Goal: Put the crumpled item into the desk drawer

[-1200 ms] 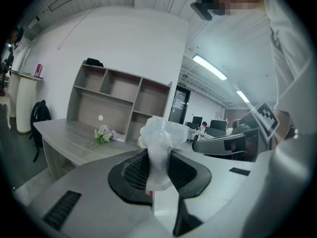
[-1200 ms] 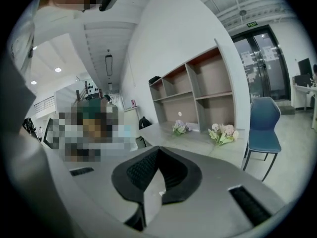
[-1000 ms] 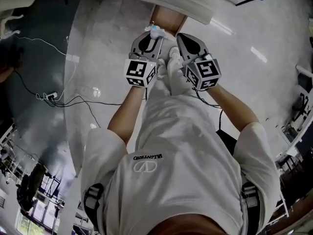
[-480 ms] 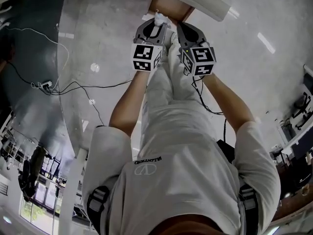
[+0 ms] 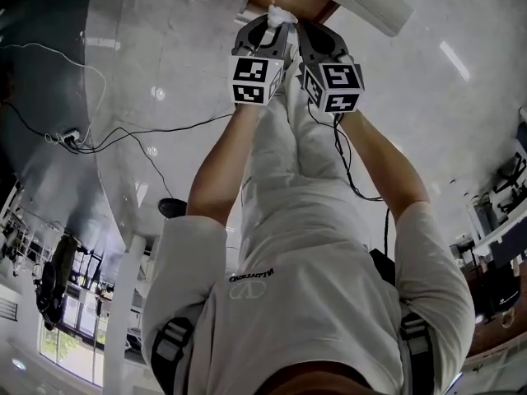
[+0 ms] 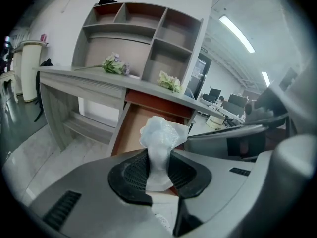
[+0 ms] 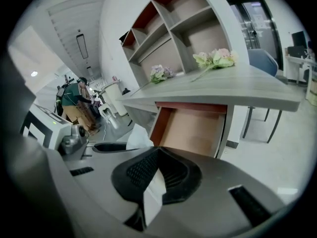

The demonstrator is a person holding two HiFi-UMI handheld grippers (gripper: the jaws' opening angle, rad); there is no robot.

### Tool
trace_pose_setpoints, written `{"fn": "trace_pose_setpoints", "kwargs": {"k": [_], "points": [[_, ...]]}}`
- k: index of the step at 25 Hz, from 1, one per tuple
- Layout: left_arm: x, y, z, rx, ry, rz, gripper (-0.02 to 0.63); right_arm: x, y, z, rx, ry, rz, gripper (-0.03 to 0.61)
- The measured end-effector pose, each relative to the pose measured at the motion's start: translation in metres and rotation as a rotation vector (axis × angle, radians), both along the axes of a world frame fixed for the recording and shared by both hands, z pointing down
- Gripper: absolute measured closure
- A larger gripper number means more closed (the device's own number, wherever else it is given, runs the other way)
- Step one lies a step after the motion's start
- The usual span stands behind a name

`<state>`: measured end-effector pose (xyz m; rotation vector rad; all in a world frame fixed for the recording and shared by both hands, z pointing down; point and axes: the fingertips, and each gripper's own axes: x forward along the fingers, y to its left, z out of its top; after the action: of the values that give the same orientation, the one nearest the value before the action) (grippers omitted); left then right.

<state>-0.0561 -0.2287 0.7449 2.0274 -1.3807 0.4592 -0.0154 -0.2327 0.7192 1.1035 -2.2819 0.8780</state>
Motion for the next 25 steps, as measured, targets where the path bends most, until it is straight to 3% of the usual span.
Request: {"fn": "trace_pose_setpoints", "kwargs": {"k": [13, 25], "points": [[0.000, 0.000, 0.062, -0.090, -0.022, -0.048, 0.532, 0.004, -0.005, 0.051, -0.015, 0.024, 0.031, 0.580], [-0.016, -0.005, 0.082, -0.131, -0.029, -0.084, 0.532, -0.010, -0.012, 0.075, -0.022, 0.044, 0.048, 0.580]]}}
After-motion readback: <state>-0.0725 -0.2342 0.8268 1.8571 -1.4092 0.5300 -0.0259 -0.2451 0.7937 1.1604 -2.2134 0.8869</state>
